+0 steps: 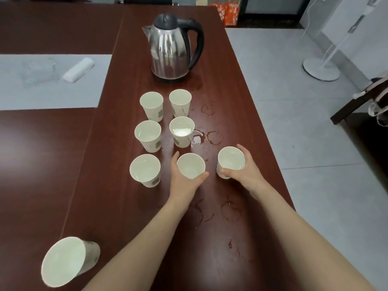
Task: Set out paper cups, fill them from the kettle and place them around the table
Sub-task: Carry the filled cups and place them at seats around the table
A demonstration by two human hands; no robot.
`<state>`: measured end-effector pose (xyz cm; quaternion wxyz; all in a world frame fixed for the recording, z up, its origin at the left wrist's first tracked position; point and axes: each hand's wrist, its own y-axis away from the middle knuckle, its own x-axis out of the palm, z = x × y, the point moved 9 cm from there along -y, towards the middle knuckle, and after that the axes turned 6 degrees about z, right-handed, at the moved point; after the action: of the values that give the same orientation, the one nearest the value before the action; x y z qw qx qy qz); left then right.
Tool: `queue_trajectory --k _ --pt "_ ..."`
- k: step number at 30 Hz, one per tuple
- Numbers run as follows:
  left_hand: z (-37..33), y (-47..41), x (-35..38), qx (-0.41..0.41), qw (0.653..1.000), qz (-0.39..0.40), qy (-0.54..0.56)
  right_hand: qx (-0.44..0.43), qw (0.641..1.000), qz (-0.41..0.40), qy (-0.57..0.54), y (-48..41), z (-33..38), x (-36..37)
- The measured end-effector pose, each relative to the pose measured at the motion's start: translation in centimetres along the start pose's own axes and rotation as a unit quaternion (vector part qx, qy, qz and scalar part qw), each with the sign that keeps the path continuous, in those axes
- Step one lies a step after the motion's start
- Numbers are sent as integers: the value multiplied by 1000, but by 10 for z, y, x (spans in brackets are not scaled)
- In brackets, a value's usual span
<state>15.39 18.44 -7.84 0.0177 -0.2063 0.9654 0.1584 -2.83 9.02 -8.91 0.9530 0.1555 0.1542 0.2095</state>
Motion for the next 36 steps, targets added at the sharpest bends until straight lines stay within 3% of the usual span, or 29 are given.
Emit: queue_trajectory --k 14,21,36 --pt "9 -6 -4 29 999 -39 -9 -66 996 -42 33 -6 -2 -5" --pt "7 -14 -6 48 999 -20 -16 -66 994 -81 7 -6 3 -4" --pt "3 -5 -4 69 997 -16 12 -91 992 -87 6 3 -2 0"
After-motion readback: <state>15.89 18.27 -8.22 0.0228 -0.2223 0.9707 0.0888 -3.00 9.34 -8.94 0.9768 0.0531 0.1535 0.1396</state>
